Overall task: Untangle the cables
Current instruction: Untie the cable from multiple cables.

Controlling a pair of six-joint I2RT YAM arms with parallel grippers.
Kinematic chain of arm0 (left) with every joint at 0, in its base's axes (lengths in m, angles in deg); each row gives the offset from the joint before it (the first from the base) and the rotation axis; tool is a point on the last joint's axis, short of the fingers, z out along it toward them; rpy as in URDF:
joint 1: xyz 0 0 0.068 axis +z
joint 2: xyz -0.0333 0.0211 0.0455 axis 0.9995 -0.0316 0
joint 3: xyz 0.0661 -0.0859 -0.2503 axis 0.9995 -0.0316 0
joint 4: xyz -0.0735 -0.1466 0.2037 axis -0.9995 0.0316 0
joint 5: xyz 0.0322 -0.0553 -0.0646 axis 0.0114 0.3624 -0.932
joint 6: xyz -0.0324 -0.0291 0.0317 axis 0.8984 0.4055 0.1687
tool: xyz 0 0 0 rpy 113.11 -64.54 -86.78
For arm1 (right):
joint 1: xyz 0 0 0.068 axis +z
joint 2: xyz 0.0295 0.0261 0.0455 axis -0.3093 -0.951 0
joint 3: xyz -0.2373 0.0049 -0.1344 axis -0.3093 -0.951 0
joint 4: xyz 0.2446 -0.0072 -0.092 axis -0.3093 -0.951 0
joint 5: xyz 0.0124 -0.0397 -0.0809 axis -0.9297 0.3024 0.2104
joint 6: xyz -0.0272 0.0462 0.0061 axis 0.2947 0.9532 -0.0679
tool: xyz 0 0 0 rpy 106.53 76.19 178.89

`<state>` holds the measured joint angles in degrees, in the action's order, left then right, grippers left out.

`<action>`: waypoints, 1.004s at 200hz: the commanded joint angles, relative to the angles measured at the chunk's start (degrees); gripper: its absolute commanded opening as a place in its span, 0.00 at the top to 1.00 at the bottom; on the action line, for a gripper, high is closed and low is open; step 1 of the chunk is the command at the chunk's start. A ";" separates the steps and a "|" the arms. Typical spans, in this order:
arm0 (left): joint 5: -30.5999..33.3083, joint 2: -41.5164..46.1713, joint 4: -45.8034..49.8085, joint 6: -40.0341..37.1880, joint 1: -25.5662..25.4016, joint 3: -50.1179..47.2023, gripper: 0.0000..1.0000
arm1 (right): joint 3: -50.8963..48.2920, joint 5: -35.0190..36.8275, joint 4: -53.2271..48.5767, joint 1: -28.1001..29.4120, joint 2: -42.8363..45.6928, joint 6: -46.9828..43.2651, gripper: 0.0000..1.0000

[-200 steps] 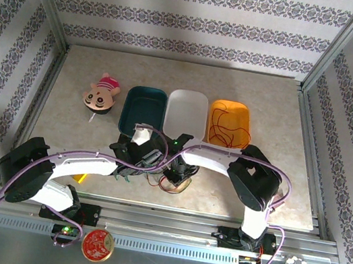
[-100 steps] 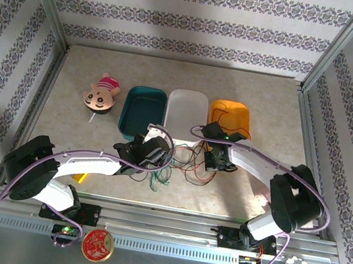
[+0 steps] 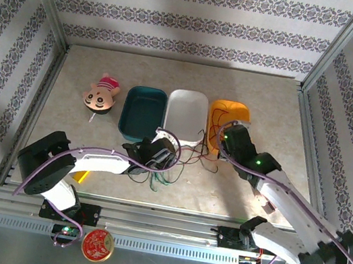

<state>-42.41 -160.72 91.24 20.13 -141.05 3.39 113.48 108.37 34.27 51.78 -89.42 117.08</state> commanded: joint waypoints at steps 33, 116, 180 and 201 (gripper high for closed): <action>-1.83 -4.66 -0.67 -2.00 -0.58 2.54 0.21 | 1.60 14.32 11.51 1.00 9.18 -5.26 1.00; -1.70 -9.33 0.47 -1.42 -0.58 3.15 0.84 | 3.86 23.56 27.93 -0.61 13.53 -16.43 1.00; 5.66 -8.43 5.15 4.06 -0.62 0.90 1.00 | 4.41 25.46 31.68 -7.48 15.92 -19.57 1.00; 6.33 -7.24 5.60 5.83 -0.66 -1.20 1.00 | 5.72 22.76 30.88 -13.22 15.83 -17.02 1.00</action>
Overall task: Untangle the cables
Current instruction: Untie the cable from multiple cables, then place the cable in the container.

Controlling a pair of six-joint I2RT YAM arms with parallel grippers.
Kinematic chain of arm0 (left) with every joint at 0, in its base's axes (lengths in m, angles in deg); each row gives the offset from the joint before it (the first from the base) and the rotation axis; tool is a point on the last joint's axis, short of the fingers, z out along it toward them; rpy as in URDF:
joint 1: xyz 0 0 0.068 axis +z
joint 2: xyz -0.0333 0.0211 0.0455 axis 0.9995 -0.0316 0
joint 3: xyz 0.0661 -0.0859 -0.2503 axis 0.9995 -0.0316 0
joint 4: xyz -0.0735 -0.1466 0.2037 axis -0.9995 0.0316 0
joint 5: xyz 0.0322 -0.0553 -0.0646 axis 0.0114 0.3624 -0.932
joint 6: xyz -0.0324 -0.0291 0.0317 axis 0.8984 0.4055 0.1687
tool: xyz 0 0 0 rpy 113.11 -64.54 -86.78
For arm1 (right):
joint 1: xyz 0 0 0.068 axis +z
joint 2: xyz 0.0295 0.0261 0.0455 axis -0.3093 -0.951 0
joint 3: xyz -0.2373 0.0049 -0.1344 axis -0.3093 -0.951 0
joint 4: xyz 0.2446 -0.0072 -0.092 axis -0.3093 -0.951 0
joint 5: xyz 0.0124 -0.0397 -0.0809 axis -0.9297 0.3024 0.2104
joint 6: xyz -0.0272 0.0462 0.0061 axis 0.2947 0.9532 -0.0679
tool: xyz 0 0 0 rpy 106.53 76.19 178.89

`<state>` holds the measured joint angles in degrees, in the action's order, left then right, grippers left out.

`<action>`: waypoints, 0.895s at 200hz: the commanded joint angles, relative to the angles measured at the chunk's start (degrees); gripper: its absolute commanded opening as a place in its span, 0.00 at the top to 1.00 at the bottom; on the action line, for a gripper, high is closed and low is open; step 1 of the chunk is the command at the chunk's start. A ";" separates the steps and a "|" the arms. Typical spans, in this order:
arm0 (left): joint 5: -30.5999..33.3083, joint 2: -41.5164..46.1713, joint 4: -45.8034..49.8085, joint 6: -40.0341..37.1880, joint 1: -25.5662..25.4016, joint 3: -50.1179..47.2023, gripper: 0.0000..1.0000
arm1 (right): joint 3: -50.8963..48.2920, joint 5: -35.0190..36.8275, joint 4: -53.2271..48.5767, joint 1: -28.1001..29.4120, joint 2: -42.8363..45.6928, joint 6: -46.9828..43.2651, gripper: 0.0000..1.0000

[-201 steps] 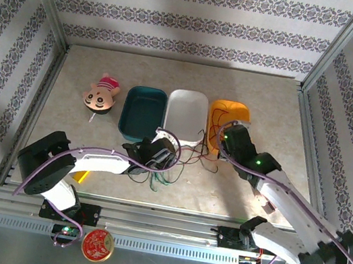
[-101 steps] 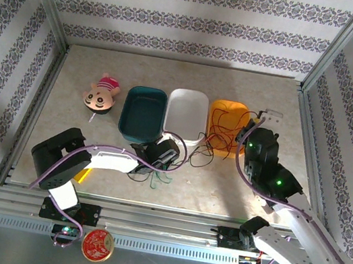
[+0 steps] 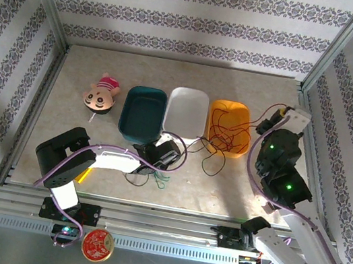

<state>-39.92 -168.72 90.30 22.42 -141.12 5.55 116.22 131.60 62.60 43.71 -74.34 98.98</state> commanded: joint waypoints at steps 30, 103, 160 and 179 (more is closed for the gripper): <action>5.22 1.43 7.83 6.06 -0.60 -5.60 1.00 | 4.12 -5.26 0.43 -12.24 0.44 6.83 1.00; 3.92 2.48 5.54 3.34 -0.60 -5.46 1.00 | 7.39 -19.88 -3.91 -14.12 -6.27 6.29 1.00; 4.37 1.67 6.34 2.49 -0.69 -3.88 1.00 | 8.79 -20.87 -0.33 -14.20 -14.63 6.84 1.00; 4.19 2.12 5.69 2.56 -0.77 -4.13 1.00 | 7.44 -20.45 0.57 -14.48 -17.77 8.44 1.00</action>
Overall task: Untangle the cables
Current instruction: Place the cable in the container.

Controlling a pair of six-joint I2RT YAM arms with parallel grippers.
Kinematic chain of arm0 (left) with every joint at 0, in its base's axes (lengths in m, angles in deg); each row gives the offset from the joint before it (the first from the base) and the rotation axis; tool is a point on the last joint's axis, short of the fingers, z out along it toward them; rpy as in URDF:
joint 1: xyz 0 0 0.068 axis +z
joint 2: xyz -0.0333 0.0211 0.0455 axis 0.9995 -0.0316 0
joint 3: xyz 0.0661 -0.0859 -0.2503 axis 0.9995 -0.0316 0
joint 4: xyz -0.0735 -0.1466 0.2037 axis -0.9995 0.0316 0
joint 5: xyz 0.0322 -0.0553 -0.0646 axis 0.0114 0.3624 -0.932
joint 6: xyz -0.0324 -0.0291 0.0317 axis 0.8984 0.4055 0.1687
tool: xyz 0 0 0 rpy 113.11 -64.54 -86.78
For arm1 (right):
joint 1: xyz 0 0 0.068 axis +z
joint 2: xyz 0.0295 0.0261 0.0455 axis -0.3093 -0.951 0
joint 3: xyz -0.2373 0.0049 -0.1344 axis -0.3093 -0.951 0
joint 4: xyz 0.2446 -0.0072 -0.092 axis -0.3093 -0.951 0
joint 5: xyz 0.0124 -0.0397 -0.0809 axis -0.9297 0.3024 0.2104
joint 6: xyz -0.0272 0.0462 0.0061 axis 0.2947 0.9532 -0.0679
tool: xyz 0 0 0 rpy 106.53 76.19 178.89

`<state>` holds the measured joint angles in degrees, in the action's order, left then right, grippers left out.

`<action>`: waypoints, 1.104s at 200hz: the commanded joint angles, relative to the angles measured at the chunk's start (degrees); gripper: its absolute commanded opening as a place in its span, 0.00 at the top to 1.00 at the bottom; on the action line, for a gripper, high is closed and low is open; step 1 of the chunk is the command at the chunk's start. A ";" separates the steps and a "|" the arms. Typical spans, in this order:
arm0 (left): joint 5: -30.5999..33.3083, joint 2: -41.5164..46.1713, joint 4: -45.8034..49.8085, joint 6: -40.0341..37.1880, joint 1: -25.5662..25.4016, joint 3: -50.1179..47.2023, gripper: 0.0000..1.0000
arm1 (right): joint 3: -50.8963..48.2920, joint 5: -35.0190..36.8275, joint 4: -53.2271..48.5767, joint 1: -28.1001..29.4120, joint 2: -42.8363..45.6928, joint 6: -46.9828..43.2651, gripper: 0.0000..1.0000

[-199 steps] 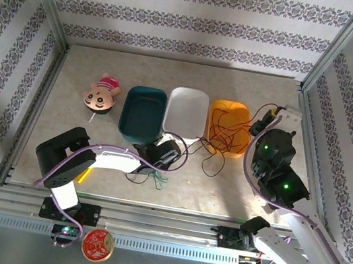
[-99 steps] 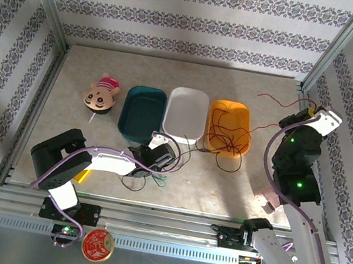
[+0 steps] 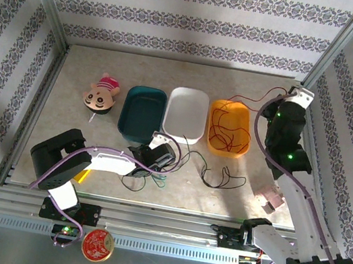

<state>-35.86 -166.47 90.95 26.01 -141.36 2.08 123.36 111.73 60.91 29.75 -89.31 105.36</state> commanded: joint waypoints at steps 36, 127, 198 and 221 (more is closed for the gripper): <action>0.14 0.05 4.95 -1.28 -0.60 -0.06 1.00 | -4.93 -0.20 2.85 -0.40 -8.20 7.98 1.00; -1.76 1.27 3.74 -5.97 -0.80 2.79 1.00 | -8.07 -7.38 -6.10 1.16 -22.18 18.31 1.00; -1.78 3.73 2.92 -7.82 -0.97 3.44 1.00 | -4.44 -9.69 -9.65 3.11 -28.68 19.07 0.93; -1.43 4.81 2.76 -8.13 -1.06 3.31 1.00 | -3.87 -7.71 -9.42 4.21 -26.30 18.96 0.62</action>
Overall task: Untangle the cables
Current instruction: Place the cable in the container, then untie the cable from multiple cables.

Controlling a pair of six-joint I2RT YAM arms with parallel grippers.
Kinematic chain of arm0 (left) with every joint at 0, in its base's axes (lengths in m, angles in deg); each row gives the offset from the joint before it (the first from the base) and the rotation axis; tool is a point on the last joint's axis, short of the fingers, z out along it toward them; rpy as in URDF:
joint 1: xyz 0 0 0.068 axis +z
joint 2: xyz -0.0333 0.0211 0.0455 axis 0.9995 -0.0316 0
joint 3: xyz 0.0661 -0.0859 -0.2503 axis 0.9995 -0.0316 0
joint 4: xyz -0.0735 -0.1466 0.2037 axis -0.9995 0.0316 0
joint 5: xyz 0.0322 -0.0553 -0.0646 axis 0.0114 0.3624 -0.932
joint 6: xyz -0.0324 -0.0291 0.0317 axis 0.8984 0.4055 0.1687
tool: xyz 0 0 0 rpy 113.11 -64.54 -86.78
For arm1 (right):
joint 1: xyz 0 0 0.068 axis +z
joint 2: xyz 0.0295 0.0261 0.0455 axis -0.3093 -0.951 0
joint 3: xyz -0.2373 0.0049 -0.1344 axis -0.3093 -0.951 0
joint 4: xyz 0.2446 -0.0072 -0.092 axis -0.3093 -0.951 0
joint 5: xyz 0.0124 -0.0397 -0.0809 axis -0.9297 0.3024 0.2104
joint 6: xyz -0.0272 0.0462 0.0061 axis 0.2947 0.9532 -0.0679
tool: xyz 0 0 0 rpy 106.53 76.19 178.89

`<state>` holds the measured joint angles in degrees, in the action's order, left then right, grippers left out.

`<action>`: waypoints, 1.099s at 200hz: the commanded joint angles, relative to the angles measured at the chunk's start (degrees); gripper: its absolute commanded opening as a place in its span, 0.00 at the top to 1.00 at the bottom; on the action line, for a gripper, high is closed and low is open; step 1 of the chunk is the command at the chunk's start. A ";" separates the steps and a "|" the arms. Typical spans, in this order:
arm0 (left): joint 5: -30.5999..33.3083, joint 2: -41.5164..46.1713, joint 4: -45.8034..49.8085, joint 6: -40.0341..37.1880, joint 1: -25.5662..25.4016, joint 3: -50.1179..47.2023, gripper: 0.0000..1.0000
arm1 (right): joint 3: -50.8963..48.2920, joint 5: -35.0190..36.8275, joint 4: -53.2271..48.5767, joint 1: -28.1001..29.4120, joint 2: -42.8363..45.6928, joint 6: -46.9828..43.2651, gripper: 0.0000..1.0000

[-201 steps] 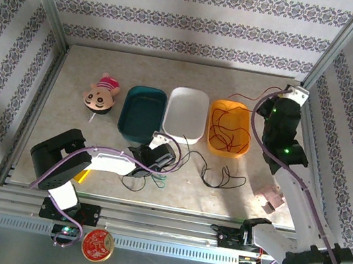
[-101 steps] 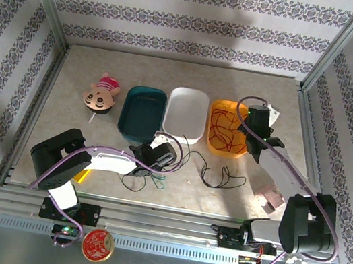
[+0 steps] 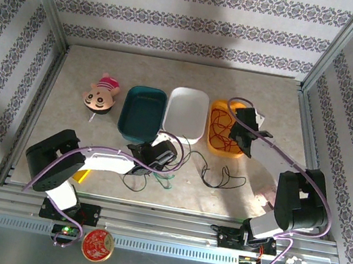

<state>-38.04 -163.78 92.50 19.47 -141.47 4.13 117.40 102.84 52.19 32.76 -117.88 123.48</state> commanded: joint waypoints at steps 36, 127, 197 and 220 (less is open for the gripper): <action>1.06 4.09 0.16 -2.67 -0.95 1.13 1.00 | 3.27 5.11 -1.52 2.63 7.07 -1.51 0.50; -0.87 5.64 -1.97 -4.63 -1.04 0.49 1.00 | -0.83 -16.70 -16.92 14.36 20.65 -10.79 0.47; -0.35 4.28 -3.21 -3.31 -1.19 -0.15 1.00 | -3.40 -15.51 -30.11 23.59 13.07 -11.43 0.50; -0.35 4.21 -3.38 -3.14 -1.21 -0.30 1.00 | -3.01 -15.67 -29.33 23.84 10.01 -12.01 0.61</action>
<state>-38.68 -159.06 90.91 16.30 -141.82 4.11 114.34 87.43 24.76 56.06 -105.70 112.51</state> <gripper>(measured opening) 0.047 0.447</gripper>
